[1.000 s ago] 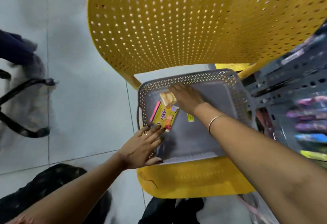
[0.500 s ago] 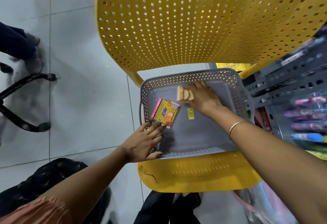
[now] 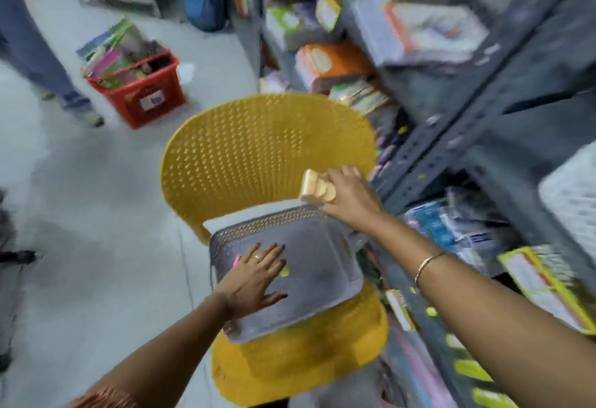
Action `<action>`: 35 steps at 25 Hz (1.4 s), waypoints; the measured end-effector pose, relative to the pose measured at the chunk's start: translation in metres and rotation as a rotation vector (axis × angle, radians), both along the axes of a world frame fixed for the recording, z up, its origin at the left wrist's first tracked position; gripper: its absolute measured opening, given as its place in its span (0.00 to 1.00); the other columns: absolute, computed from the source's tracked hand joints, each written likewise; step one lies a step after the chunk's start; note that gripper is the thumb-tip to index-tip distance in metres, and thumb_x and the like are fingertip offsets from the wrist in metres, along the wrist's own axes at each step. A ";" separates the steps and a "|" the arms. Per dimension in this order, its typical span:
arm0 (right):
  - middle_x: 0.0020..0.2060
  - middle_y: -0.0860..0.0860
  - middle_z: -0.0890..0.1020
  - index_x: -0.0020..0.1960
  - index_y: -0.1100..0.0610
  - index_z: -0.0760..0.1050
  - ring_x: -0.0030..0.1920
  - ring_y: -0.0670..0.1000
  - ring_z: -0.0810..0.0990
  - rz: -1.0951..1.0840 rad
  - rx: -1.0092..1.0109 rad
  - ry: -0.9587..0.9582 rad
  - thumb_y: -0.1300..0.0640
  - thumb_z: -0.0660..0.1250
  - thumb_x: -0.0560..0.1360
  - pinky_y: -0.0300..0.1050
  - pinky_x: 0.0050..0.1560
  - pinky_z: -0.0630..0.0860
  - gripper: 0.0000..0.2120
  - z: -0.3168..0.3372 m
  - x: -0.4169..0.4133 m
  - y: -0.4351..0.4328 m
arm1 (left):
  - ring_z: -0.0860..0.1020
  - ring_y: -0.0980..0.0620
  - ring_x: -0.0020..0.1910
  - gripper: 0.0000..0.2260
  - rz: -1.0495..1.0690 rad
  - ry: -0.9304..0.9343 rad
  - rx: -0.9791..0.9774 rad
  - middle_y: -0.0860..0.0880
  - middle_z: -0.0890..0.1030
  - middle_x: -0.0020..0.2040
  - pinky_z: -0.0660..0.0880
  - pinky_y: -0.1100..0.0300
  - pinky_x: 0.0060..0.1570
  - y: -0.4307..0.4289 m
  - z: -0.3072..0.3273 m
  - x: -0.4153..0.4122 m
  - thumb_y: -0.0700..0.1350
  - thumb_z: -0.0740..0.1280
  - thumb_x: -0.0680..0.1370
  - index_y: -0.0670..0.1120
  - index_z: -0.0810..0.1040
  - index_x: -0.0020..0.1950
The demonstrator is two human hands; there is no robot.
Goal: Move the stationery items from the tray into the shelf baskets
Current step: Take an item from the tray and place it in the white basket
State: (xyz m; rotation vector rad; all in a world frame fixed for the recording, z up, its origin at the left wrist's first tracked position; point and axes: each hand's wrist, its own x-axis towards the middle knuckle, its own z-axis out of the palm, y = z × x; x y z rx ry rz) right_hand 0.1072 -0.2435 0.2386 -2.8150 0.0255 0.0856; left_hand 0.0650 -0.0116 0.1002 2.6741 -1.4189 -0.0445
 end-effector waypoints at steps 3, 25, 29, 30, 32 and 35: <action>0.56 0.61 0.75 0.58 0.60 0.72 0.61 0.61 0.69 -0.083 0.028 -0.060 0.54 0.73 0.65 0.52 0.59 0.69 0.24 0.072 -0.010 -0.016 | 0.73 0.42 0.63 0.30 -0.052 -0.065 -0.098 0.39 0.74 0.65 0.69 0.46 0.59 -0.047 0.055 0.024 0.64 0.54 0.74 0.42 0.77 0.60; 0.63 0.59 0.72 0.66 0.58 0.65 0.63 0.59 0.71 -0.720 -0.007 0.182 0.46 0.70 0.70 0.49 0.59 0.71 0.30 0.184 -0.236 -0.217 | 0.70 0.40 0.64 0.40 -0.487 -0.134 -0.141 0.38 0.72 0.66 0.68 0.46 0.61 -0.303 0.204 0.059 0.69 0.51 0.71 0.38 0.69 0.67; 0.67 0.57 0.71 0.70 0.57 0.60 0.65 0.57 0.70 -0.713 0.066 0.210 0.47 0.69 0.71 0.49 0.64 0.70 0.34 0.173 -0.245 -0.212 | 0.74 0.40 0.61 0.37 -0.505 -0.148 -0.153 0.37 0.75 0.63 0.71 0.43 0.58 -0.309 0.201 0.059 0.66 0.54 0.72 0.37 0.71 0.65; 0.67 0.57 0.71 0.71 0.56 0.59 0.65 0.57 0.71 -0.707 0.047 0.215 0.46 0.69 0.70 0.49 0.64 0.71 0.35 0.172 -0.245 -0.213 | 0.73 0.40 0.61 0.37 -0.499 -0.149 -0.153 0.38 0.74 0.63 0.70 0.43 0.59 -0.309 0.200 0.059 0.66 0.54 0.72 0.37 0.70 0.66; 0.68 0.57 0.71 0.72 0.56 0.56 0.63 0.57 0.72 -0.698 -0.005 0.248 0.44 0.68 0.70 0.49 0.61 0.73 0.37 0.168 -0.246 -0.216 | 0.72 0.40 0.62 0.37 -0.491 -0.151 -0.144 0.38 0.74 0.64 0.69 0.43 0.60 -0.309 0.198 0.059 0.67 0.54 0.72 0.37 0.70 0.66; 0.67 0.57 0.72 0.74 0.55 0.51 0.62 0.58 0.74 -0.678 -0.067 0.273 0.46 0.67 0.72 0.47 0.58 0.74 0.39 0.164 -0.247 -0.215 | 0.70 0.40 0.64 0.37 -0.486 -0.142 -0.138 0.38 0.73 0.65 0.65 0.44 0.63 -0.309 0.197 0.058 0.67 0.54 0.73 0.37 0.68 0.68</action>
